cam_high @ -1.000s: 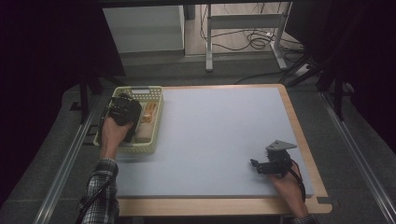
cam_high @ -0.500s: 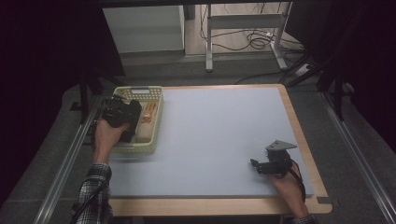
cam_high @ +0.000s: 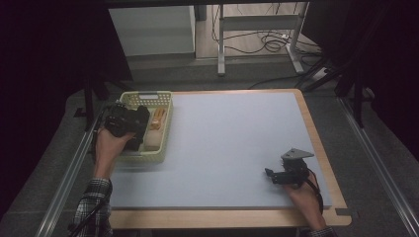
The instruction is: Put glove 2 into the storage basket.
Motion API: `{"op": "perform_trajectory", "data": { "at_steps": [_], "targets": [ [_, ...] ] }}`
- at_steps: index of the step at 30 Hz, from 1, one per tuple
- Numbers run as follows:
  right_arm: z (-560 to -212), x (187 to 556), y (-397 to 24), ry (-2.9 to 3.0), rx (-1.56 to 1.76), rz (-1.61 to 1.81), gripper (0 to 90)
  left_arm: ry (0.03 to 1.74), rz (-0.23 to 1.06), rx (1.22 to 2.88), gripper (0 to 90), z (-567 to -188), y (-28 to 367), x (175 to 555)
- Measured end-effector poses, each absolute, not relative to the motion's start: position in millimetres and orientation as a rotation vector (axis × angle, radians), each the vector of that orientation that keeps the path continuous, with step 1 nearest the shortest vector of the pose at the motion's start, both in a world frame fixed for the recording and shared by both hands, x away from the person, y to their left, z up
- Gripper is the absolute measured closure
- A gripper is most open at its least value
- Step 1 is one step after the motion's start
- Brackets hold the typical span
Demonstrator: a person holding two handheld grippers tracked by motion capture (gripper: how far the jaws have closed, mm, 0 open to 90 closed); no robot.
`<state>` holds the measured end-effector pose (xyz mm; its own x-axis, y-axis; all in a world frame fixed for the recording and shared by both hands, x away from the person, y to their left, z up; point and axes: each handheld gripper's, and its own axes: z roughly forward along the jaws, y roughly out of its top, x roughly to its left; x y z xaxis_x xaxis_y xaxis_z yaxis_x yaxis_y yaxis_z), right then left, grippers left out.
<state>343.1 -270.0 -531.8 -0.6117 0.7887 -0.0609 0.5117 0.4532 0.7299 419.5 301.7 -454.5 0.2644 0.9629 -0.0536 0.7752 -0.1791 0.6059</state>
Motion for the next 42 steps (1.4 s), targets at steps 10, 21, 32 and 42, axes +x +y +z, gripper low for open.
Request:
{"op": "perform_trajectory", "data": {
  "at_steps": [10, 21, 32, 42],
  "targets": [
    [-531.9, 343.0, -270.0, 2.315, 1.096, 0.965, 14.4, 1.494, 0.474, 2.034, 4.3, -451.9, 301.0, 406.9],
    [-531.8, 342.8, -269.8, 2.314, 1.096, 0.966, 14.4, 1.42, 0.516, 2.071, 1.5, -445.8, 295.1, 391.8],
    [-531.6, 342.8, -269.8, 2.315, 1.096, 0.962, 14.4, 1.344, 0.533, 2.081, 0.7, -441.4, 283.8, 379.8],
    [-531.6, 342.7, -269.8, 2.315, 1.096, 0.962, 14.4, 1.266, 0.542, 2.1, 0.0, -441.5, 267.2, 370.1]
  ]
}}
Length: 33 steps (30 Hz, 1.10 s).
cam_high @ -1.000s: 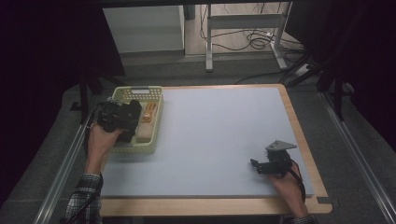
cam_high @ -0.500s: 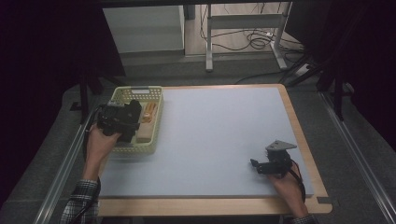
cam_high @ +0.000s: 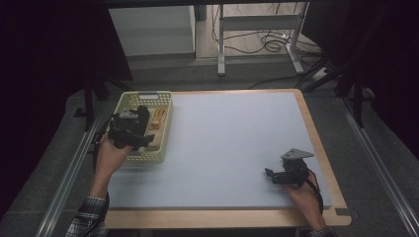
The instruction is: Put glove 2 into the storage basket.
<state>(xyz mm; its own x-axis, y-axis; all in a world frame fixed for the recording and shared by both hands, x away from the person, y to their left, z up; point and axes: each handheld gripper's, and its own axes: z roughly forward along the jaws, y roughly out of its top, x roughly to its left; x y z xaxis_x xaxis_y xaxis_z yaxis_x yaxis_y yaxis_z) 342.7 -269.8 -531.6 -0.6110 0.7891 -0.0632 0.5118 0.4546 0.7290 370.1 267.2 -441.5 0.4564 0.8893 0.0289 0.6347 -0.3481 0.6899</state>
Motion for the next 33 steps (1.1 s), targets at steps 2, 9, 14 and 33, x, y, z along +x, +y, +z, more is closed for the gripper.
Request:
{"op": "perform_trajectory", "data": {
  "at_steps": [2, 9, 14, 33],
  "targets": [
    [-531.6, 342.8, -269.8, 2.315, 1.096, 0.962, 14.4, 1.25, 0.54, 2.101, 0.0, -441.7, 263.7, 368.5],
    [-531.6, 342.7, -269.7, 2.315, 1.098, 0.962, 14.4, 1.194, 0.518, 2.099, 0.0, -442.1, 250.1, 362.6],
    [-531.6, 342.6, -269.7, 2.315, 1.098, 0.962, 14.4, 1.15, 0.509, 2.1, 0.0, -441.9, 239.7, 358.1],
    [-531.5, 342.5, -269.7, 2.315, 1.098, 0.962, 14.4, 0.995, 0.441, 2.093, 0.0, -451.0, 197.4, 340.9]
  ]
}}
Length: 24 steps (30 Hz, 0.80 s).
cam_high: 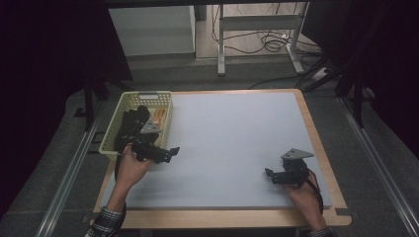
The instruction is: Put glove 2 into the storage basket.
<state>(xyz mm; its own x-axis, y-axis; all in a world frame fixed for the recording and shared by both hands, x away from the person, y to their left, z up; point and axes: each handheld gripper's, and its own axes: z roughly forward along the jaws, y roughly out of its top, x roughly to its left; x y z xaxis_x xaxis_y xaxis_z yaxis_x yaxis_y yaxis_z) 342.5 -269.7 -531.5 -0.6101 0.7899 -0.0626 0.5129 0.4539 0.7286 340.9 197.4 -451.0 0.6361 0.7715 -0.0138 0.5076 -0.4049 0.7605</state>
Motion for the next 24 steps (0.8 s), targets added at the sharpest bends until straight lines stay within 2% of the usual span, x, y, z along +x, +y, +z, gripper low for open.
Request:
{"op": "perform_trajectory", "data": {
  "at_steps": [24],
  "targets": [
    [-531.4, 342.2, -269.6, 2.315, 1.098, 0.962, 14.4, 0.836, 0.353, 2.109, 0.0, -478.6, 142.5, 323.0]
  ]
}}
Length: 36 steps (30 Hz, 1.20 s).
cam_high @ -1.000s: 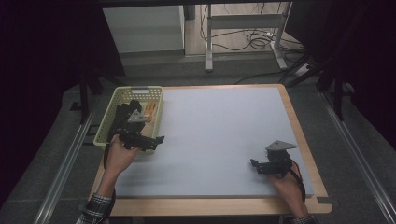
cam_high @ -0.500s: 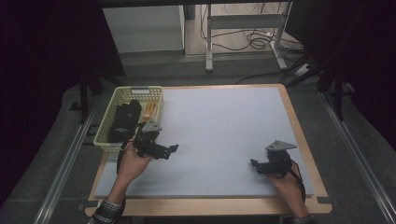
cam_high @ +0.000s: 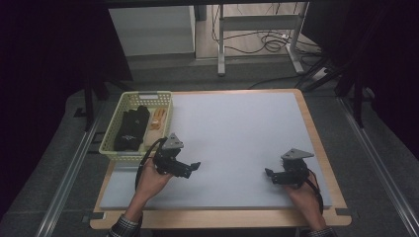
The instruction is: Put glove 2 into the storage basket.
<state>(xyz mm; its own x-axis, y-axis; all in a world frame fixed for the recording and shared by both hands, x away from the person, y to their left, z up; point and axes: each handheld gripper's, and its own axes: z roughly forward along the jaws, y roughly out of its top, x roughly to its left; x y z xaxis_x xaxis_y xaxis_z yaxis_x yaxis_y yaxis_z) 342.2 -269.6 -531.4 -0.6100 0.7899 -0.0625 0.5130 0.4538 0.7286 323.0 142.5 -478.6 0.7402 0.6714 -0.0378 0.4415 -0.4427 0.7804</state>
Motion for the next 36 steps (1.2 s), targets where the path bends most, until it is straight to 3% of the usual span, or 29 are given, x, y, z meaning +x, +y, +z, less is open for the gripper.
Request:
{"op": "perform_trajectory", "data": {
  "at_steps": [36],
  "targets": [
    [-531.4, 342.2, -269.5, 2.314, 1.097, 0.962, 14.4, 0.747, 0.234, 2.236, 0.0, -545.1, 96.2, 311.3]
  ]
}}
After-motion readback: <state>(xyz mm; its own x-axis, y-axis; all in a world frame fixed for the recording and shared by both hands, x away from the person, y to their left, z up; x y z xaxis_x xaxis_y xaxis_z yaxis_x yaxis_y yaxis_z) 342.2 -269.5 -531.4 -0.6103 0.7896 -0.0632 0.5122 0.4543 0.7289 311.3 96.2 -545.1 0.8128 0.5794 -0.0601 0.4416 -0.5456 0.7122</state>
